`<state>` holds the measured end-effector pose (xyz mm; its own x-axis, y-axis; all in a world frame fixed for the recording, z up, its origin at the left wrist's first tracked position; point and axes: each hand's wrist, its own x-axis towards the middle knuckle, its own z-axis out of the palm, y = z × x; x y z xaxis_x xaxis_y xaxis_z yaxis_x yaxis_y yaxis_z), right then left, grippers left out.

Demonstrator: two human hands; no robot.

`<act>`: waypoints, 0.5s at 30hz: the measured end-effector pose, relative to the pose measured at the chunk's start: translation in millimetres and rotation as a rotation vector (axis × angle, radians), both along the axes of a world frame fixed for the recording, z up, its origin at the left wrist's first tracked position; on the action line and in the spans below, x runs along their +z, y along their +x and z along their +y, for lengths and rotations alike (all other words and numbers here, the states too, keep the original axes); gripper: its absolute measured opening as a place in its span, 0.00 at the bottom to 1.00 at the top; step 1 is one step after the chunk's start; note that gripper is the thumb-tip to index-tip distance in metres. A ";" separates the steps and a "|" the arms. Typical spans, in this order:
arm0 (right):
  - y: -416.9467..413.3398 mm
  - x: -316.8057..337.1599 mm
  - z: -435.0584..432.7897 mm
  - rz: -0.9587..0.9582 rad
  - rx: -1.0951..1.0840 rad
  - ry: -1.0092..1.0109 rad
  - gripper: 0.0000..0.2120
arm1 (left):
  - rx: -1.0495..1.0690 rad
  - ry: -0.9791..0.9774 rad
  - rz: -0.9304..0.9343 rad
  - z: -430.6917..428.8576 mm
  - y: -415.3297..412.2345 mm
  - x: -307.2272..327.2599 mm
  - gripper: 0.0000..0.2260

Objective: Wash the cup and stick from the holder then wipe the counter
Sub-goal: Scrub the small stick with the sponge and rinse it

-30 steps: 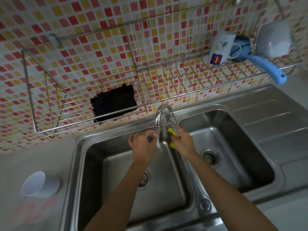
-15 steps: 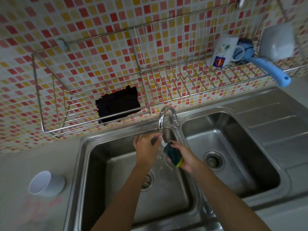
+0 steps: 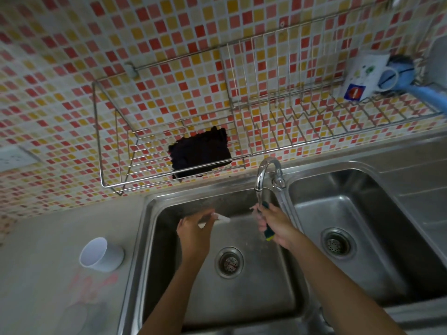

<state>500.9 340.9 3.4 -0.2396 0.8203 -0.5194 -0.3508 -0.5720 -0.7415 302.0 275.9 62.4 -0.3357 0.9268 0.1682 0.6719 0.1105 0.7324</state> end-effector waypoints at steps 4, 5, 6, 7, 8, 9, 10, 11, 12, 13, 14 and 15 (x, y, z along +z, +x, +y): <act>1.3 3.8 6.2 -0.135 -0.022 0.025 0.10 | 0.040 -0.027 0.016 -7.9 -7.3 -1.4 0.05; 2.0 3.0 10.8 -0.160 -0.041 0.020 0.11 | 0.043 -0.029 0.029 -8.7 -8.1 -2.2 0.05; 3.0 2.4 16.0 -0.178 -0.062 0.016 0.11 | 0.042 -0.029 0.039 -9.3 -9.1 -3.5 0.05; 3.8 3.4 21.4 -0.204 -0.081 0.017 0.12 | 0.039 -0.030 0.046 -9.7 -10.1 -4.5 0.05; 5.0 3.0 27.7 -0.246 -0.089 0.025 0.12 | 0.037 -0.037 0.050 -10.1 -11.1 -5.2 0.05; 6.0 3.0 33.6 -0.293 -0.087 0.045 0.13 | 0.036 -0.044 0.055 -10.9 -12.0 -5.5 0.05; 7.5 3.4 38.5 -0.339 -0.085 0.071 0.12 | 0.037 -0.044 0.063 -12.0 -12.8 -5.6 0.05; 9.2 5.0 42.2 -0.373 -0.093 0.095 0.12 | 0.038 -0.040 0.073 -13.0 -13.4 -5.7 0.05; 11.2 6.6 45.5 -0.395 -0.110 0.116 0.10 | 0.038 -0.033 0.084 -14.2 -13.6 -5.5 0.05; 13.4 8.7 48.2 -0.406 -0.125 0.132 0.08 | 0.039 -0.031 0.093 -15.3 -13.8 -5.5 0.04; 15.4 11.3 50.6 -0.398 -0.132 0.136 0.07 | 0.040 -0.033 0.095 -16.0 -13.9 -5.5 0.04; 17.4 14.1 52.2 -0.361 -0.141 0.129 0.06 | 0.042 -0.039 0.091 -16.4 -14.4 -6.0 0.04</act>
